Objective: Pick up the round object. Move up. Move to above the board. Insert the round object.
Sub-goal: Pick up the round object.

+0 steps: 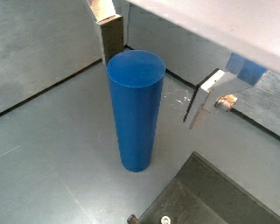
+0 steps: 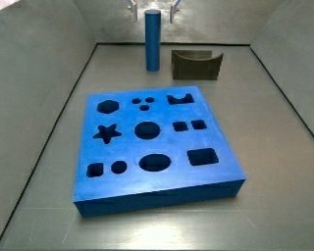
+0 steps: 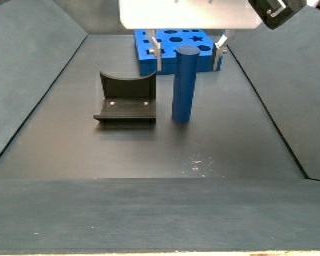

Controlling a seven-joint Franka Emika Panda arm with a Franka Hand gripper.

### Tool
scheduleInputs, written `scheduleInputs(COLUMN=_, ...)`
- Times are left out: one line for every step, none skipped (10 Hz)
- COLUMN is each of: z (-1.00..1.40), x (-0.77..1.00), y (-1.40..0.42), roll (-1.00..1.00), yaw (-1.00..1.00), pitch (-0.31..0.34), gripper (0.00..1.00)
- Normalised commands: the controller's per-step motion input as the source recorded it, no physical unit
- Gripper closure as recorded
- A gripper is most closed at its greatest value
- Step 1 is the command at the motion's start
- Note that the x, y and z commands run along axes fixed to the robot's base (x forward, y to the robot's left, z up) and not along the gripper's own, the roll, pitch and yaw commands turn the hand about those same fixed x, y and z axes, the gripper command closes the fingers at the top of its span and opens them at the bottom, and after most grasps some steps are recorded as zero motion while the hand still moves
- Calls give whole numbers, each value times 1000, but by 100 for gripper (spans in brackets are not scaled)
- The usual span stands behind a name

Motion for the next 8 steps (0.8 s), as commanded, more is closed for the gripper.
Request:
scheduleInputs(z=-366, x=-209, y=-569, roll=534, yaw=0, pitch=-57, gripper=0)
scheduleInputs(z=-151, x=-217, y=-383, roll=237, yaw=51, pitch=-86, gripper=0)
scheduleInputs(z=0, x=0, y=-17, roll=0, yaw=0, pitch=0, gripper=0)
scheduleInputs(z=0, x=0, y=0, roll=0, yaw=0, pitch=0, gripper=100)
scheduleInputs(z=0, x=0, y=0, roll=14, yaw=0, pitch=9, gripper=100)
scheduleInputs(z=0, x=0, y=0, roll=0, yaw=0, pitch=23, gripper=100)
scheduleInputs(z=0, x=0, y=0, roll=0, yaw=0, pitch=0, gripper=100)
scheduleInputs(z=0, x=0, y=0, roll=0, yaw=0, pitch=0, gripper=100)
